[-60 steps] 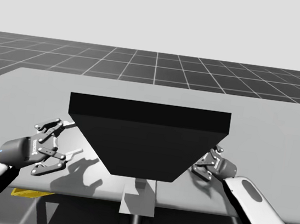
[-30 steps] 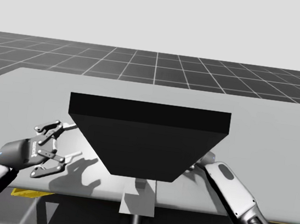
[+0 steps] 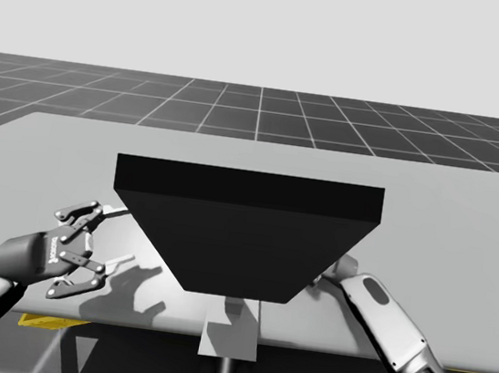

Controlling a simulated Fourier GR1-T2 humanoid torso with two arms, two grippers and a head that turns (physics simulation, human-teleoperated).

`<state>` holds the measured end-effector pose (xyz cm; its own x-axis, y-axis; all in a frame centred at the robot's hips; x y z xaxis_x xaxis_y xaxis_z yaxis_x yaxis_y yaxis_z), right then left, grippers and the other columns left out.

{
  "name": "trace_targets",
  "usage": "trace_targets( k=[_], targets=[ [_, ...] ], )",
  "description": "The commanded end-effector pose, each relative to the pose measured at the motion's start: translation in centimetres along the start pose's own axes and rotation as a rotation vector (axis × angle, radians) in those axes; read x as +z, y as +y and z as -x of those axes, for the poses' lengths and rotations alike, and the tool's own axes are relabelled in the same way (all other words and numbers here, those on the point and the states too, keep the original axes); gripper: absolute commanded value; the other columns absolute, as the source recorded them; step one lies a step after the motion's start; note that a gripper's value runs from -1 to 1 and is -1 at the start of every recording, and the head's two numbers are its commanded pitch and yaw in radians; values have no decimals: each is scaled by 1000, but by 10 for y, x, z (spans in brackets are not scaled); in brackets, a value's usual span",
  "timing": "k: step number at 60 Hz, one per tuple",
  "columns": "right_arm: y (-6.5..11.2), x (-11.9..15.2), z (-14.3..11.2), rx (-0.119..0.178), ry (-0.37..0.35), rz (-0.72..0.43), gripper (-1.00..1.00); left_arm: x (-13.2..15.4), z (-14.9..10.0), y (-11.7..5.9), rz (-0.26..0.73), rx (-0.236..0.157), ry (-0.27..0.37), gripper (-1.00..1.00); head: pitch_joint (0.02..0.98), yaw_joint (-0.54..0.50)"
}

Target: Reach around the screen and pick up the object behind it.

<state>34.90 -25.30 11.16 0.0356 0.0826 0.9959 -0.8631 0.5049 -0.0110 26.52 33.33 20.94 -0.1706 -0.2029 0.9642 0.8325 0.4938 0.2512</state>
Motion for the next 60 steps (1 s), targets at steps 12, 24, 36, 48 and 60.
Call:
trace_targets(
  k=[12,24,36,48,60],
  targets=[
    [-27,59,0,32,-29,218,1000,0,-4,-5,98,26,-6,-1000,180,-9],
    [-37,96,-12,53,-57,306,1000,0,-6,-5,97,24,-7,-1000,176,-13],
    [-48,119,-44,116,-115,382,1000,-1,-8,-4,96,21,-6,-1000,170,-15],
    [-60,135,-97,194,-201,430,1000,0,-10,-3,88,18,-4,-1000,165,-18],
    [-64,154,-150,273,-275,483,1000,0,-17,-2,78,21,-39,-1000,162,-17]
  ],
)
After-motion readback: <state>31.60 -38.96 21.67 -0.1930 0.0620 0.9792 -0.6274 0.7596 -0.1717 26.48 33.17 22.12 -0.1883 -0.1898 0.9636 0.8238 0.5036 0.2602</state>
